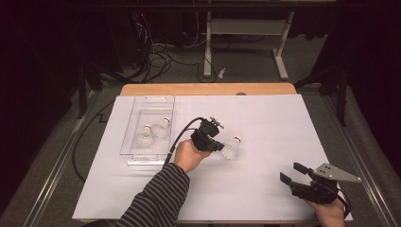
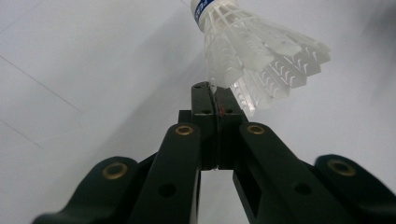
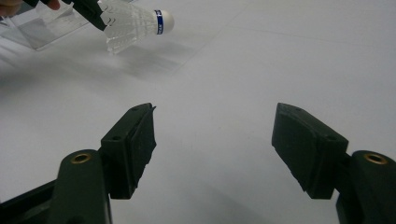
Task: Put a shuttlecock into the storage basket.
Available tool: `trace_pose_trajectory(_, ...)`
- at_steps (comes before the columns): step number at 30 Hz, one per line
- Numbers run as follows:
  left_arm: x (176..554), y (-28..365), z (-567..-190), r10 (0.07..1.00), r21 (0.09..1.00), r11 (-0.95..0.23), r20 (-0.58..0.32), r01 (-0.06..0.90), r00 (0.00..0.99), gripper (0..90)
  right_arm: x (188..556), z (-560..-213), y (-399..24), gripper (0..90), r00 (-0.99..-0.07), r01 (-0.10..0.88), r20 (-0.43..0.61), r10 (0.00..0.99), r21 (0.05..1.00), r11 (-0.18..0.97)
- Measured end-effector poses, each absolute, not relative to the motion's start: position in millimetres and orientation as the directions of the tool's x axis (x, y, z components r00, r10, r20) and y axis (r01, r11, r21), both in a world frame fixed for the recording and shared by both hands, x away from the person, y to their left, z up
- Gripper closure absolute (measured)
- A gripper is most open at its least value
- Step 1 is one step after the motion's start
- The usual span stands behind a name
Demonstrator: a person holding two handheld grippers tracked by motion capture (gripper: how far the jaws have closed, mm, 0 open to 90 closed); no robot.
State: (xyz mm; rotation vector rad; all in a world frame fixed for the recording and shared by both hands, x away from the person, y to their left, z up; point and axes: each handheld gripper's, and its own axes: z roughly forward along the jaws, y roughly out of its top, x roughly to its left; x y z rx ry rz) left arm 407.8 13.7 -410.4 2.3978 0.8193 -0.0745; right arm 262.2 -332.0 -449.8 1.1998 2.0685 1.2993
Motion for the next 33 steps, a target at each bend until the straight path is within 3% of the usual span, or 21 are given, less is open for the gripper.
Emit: trace_pose_trajectory(33,396,29,-395,0.53,0.557,-0.607,-0.248,0.567,0.811,89.7,263,-450,-332,30.6,-0.543,0.447,0.092,0.835,0.873,0.195)
